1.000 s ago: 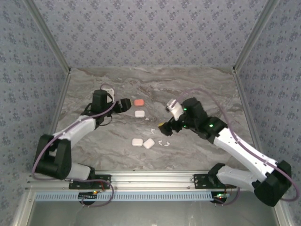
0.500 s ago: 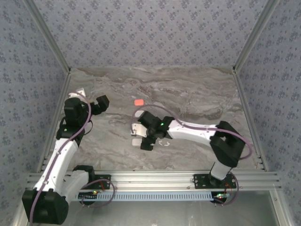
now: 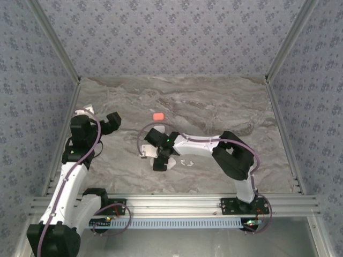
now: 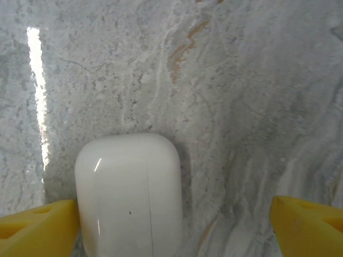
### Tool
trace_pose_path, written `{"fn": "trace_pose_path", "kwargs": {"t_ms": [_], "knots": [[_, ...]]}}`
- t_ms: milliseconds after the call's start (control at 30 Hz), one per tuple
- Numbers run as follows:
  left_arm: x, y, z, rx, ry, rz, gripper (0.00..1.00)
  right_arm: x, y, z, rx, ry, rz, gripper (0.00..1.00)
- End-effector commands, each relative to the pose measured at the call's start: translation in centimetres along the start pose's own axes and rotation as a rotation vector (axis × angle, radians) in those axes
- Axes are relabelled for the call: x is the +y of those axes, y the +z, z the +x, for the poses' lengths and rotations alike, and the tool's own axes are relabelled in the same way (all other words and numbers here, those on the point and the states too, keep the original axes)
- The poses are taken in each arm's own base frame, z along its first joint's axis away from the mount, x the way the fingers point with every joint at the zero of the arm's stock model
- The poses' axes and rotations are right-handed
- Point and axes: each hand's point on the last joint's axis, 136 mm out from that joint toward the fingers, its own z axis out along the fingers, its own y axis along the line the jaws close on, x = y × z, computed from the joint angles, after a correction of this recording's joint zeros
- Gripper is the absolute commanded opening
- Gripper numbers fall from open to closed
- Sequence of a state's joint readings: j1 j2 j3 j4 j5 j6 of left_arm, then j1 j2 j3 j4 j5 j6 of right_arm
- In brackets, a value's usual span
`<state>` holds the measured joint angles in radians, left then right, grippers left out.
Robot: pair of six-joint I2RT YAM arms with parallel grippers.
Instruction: Insert wireless bluetooth earbuds into charging case
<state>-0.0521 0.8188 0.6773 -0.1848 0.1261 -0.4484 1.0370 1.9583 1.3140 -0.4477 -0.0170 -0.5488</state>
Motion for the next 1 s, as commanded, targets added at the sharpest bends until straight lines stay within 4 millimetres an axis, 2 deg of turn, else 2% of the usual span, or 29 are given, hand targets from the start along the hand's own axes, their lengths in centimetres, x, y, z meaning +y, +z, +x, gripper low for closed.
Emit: {"fn": "trace_pose_path", "kwargs": {"t_ms": [0,200,367,567,700,800,967], "knots": [[0.2,-0.2,-0.1,-0.009,0.020,-0.009,0.99,0.9,0.5,0.1,0.028,-0.014,-0.048,0.88],[0.3,-0.2,-0.2,-0.009,0.024,-0.010,0.99,1.3,0.9,0.9,0.060,-0.003,-0.086,0.73],[0.3,-0.1,0.0,-0.001,0.023,-0.010,0.99,0.4,-0.1,0.8,0.037,0.022,-0.078,0.60],[-0.1,0.0,0.3,0.015,0.011,0.017,0.99,-1.8,-3.2,-0.4,-0.065,0.050,-0.010,0.55],[-0.8,0.3,0.5,0.033,-0.001,0.059,0.99,-3.6,-6.4,-1.1,-0.156,0.074,0.052,0.51],[-1.4,0.6,0.8,0.050,-0.012,0.092,0.99,-4.5,-8.4,-1.0,-0.206,0.091,0.083,0.49],[-1.9,1.0,1.2,0.073,-0.025,0.126,0.98,-5.6,-10.2,-0.6,-0.241,0.090,0.143,0.46]]}}
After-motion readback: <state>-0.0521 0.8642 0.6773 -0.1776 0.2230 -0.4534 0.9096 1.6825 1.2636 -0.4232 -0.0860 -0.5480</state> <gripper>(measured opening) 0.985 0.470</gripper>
